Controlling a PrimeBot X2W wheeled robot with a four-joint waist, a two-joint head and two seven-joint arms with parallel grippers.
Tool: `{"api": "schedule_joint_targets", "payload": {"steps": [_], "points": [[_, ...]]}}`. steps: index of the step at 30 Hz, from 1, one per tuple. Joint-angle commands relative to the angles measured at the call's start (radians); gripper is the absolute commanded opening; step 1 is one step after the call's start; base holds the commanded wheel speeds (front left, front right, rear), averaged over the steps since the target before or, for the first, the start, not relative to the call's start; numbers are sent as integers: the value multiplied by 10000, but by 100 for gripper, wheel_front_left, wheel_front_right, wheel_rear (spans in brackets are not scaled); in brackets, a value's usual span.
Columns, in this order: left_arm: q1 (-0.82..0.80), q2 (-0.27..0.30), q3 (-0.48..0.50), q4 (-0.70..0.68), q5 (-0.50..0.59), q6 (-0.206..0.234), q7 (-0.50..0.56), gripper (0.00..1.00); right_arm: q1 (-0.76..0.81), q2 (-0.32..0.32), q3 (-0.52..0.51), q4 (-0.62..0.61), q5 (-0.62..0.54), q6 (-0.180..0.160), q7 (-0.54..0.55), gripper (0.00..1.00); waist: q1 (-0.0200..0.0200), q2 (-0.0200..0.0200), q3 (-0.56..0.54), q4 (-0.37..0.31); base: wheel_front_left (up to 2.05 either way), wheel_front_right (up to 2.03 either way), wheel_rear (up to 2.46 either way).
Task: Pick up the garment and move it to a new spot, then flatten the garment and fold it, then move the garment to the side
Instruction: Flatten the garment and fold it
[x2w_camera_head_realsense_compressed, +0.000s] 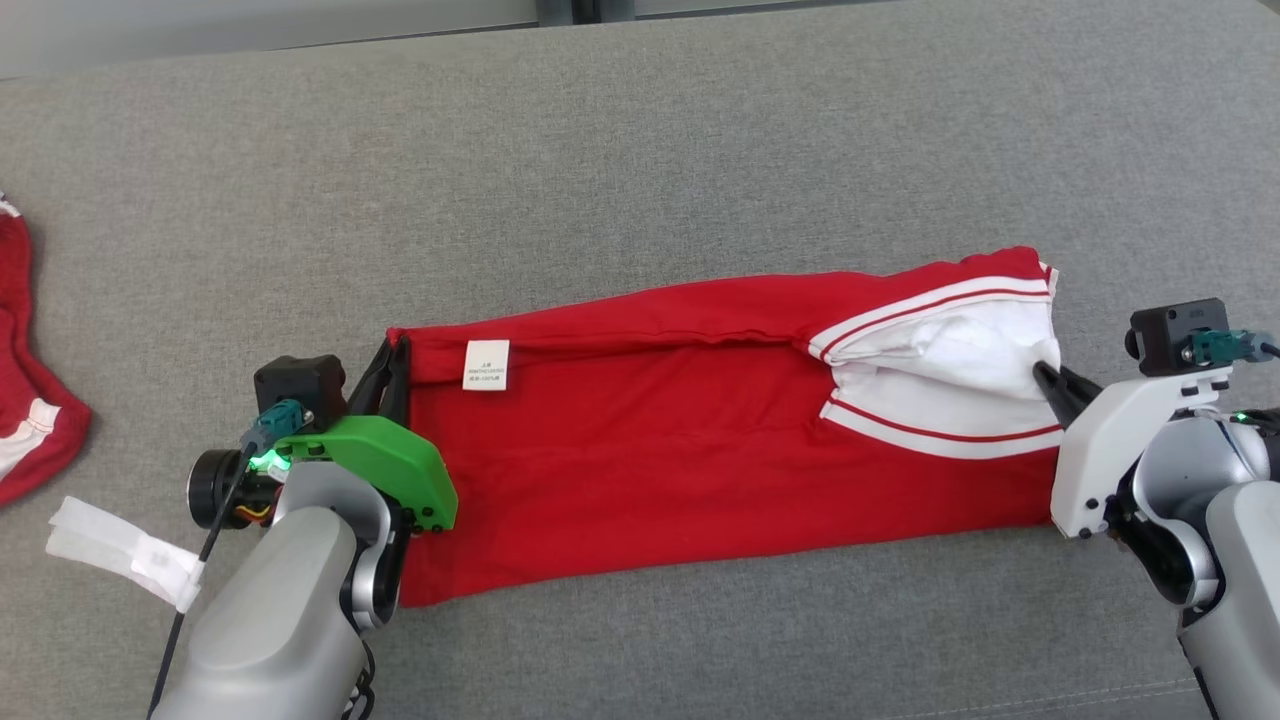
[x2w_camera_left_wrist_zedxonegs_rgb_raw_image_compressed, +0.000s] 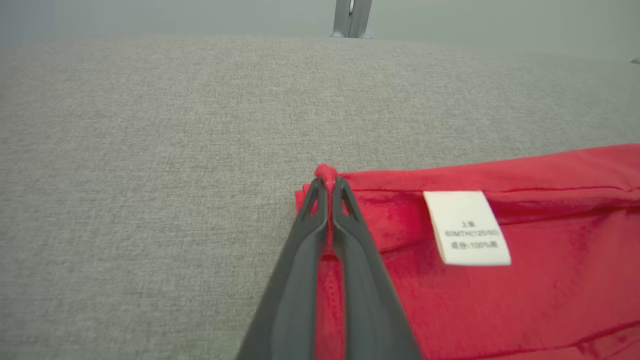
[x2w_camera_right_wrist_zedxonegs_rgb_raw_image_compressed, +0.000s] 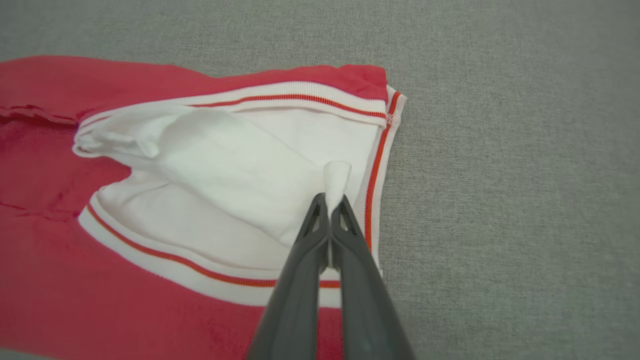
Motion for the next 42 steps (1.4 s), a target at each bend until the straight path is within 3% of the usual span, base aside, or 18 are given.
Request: {"api": "schedule_joint_targets", "payload": {"steps": [1, 2, 3, 4, 5, 11, 15, 20, 24, 30, 42], "points": [[125, -17, 52, 82, -72, -36, -88, 0, 219, 96, -39, -109, 6, -18, 90, 22, 0, 0, -13, 10, 0, 0, 0], [138, -36, 70, 119, -100, -56, -135, 0, 308, 140, -56, -187, 30, -16, 130, 45, 0, 0, -24, 14, 0, 0, 0], [162, -69, 72, 162, -120, -70, -163, 33, 417, 167, -81, -267, 13, -16, 222, 77, 0, 0, -43, 23, 0, 0, 0], [191, -116, 82, 185, -153, -111, -234, 58, 543, 196, -111, -336, -11, -18, 289, 98, 0, 0, -68, 34, 0, 0, 0], [220, -146, 93, 200, -180, -125, -268, 99, 612, 224, -151, -399, -29, -16, 330, 100, 0, 0, -89, 41, 0, 0, 0], [702, -333, 706, -196, -359, -327, -786, 100, 1077, 271, -412, -731, -168, -16, 558, 100, 0, 0, -363, 66, 0, 0, 0], [1455, -477, 2123, -1710, 265, -451, -833, 100, 1288, 353, -840, -1071, -135, -16, 759, 100, 0, 0, -589, 112, 0, 0, 0], [2852, -976, 3892, -3762, 1793, -1167, -831, 100, 1306, 528, -1433, -1404, -329, -16, 1076, 100, 0, 0, -820, 162, 0, 0, 0], [3698, -1381, 4798, -4642, 2753, -1836, -833, 100, 971, 811, -1894, -1283, -463, -15, 1343, 100, 0, 0, -847, 200, 0, 0, 0], [4348, -1697, 5488, -5043, 3568, -2302, -832, 100, 266, 1234, -2290, -502, -715, -15, 1648, 100, 0, 0, -659, 353, 0, 0, 0], [4466, -1866, 5641, -5155, 3973, -2515, -833, 100, -819, 1441, -2553, 1986, -1407, -16, 1590, 100, 0, 0, -311, 803, 0, 0, 0]]}}
